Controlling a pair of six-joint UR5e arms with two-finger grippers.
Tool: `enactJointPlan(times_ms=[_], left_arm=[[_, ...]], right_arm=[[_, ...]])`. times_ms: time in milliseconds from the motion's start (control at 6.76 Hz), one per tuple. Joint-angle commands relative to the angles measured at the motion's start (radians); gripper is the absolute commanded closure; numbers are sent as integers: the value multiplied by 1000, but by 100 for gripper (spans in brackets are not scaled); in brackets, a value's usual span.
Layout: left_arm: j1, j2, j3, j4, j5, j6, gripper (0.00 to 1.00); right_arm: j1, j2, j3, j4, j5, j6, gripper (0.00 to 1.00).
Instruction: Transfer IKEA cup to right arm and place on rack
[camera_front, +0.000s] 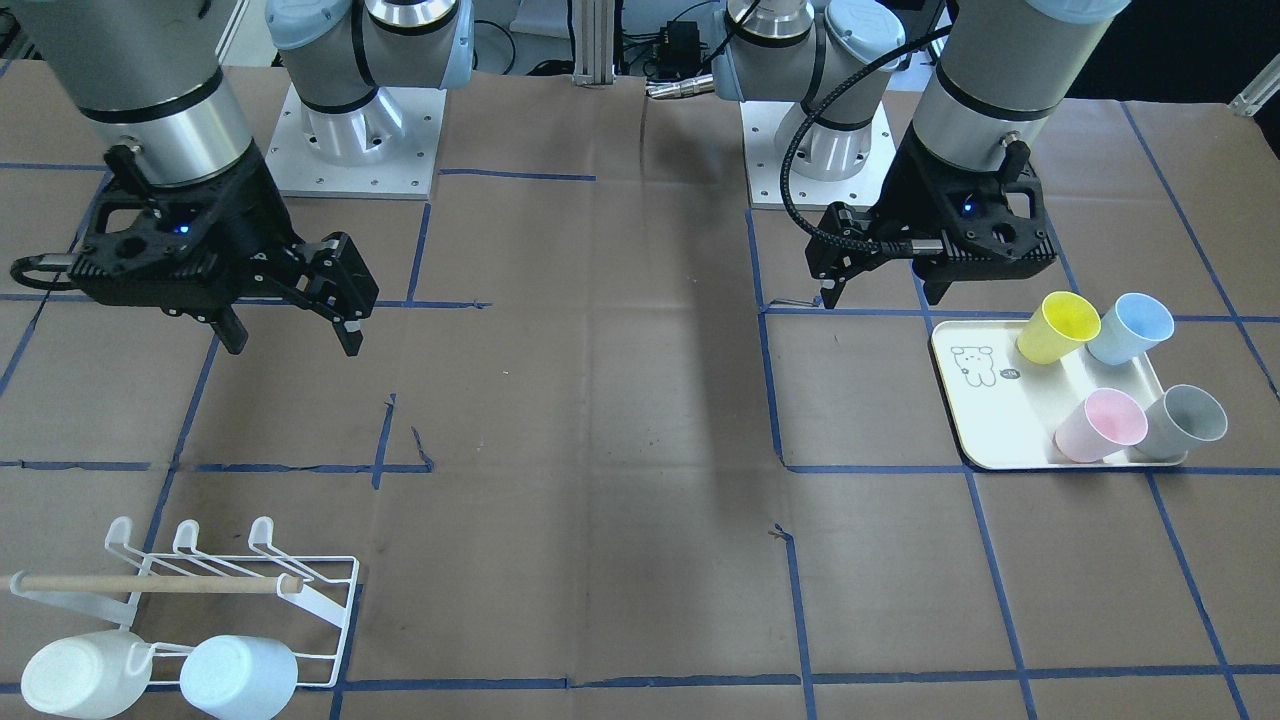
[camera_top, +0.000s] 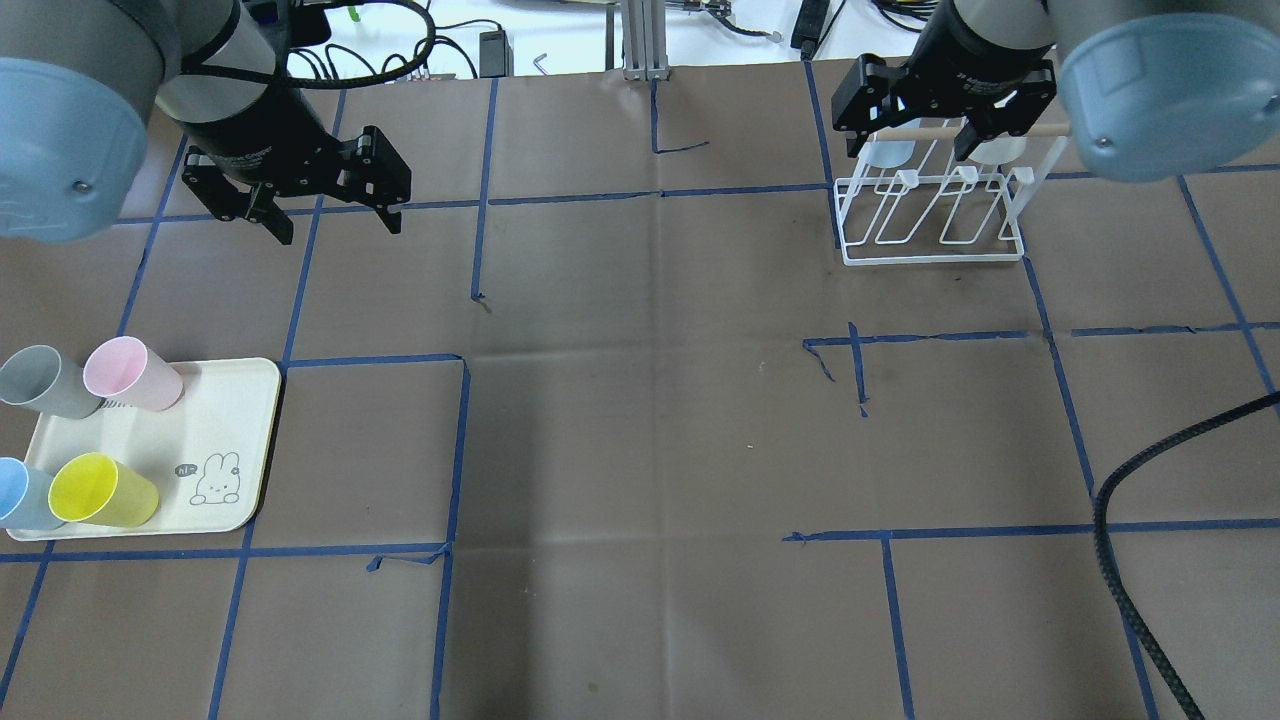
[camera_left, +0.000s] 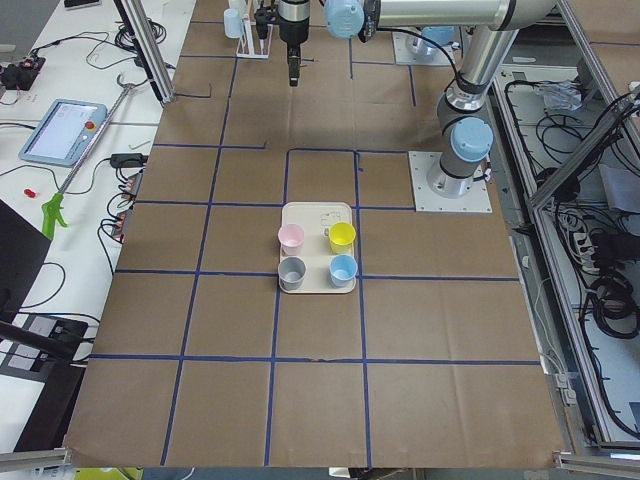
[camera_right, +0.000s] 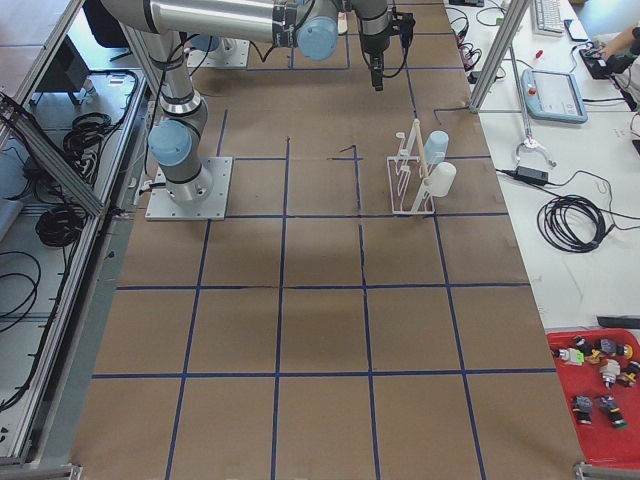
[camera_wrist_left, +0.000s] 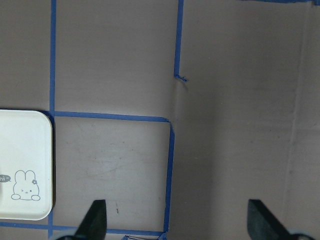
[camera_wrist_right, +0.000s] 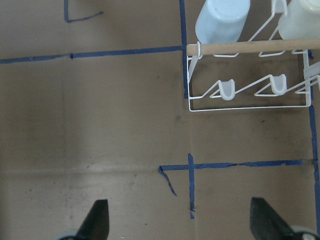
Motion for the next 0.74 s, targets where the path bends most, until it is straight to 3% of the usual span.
enactJointPlan(times_ms=[0,296,591], left_arm=[[-2,-1,0,1,0,0,0],[-2,-1,0,2,0,0,0],[0,-1,2,3,0,-2,0]], right_arm=[[51,-12,2,84,-15,1,0],[45,-45,8,188,-12,1,0],[32,-62,21,198,-10,-5,0]])
